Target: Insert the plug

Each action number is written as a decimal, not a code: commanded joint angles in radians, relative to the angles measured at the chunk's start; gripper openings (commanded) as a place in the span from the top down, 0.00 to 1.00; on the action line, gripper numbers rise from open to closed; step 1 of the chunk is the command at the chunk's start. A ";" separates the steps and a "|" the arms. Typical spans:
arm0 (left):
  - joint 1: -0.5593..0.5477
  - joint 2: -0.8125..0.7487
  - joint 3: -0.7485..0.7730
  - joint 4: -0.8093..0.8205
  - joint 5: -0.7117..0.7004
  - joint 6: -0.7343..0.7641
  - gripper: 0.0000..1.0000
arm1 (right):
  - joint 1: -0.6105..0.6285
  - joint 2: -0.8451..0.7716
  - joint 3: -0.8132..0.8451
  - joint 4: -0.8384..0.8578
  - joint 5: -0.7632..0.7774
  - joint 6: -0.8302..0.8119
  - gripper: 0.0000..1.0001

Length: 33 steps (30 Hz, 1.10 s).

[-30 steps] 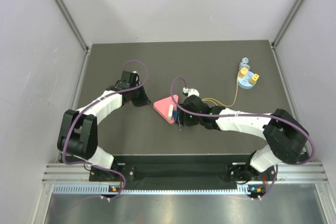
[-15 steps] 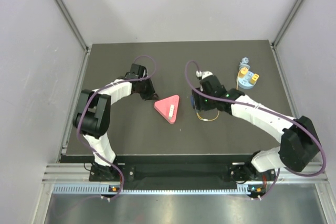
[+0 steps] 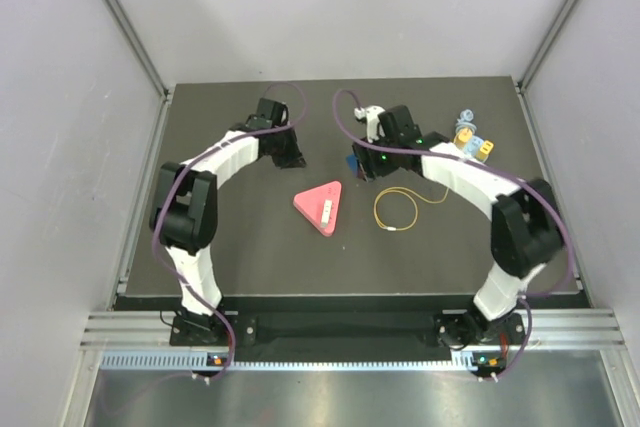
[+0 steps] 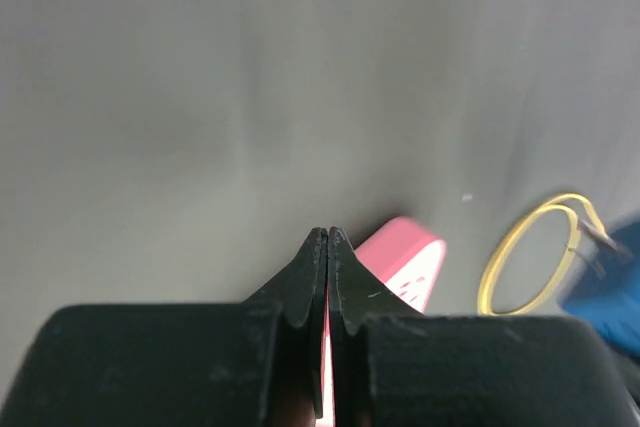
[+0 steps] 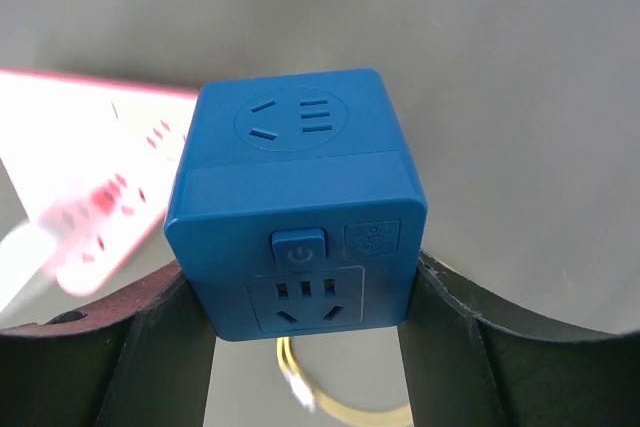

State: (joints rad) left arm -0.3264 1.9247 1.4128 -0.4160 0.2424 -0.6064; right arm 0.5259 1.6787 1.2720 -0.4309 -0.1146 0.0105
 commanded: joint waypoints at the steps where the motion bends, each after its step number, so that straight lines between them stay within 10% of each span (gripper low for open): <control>1: 0.009 -0.131 -0.029 -0.135 -0.167 0.094 1.00 | -0.003 0.100 0.113 0.119 -0.140 -0.066 1.00; 11: 0.006 -0.303 -0.356 0.022 -0.048 0.004 1.00 | 0.020 0.358 0.340 0.075 -0.206 -0.102 1.00; 33: -0.045 -0.130 -0.172 0.014 -0.005 0.015 1.00 | 0.037 0.185 0.135 -0.089 0.008 -0.035 1.00</control>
State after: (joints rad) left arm -0.3748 1.8034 1.1542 -0.3954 0.2363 -0.6353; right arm 0.5644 1.9553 1.4105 -0.4789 -0.1810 -0.0490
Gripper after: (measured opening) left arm 0.010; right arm 0.614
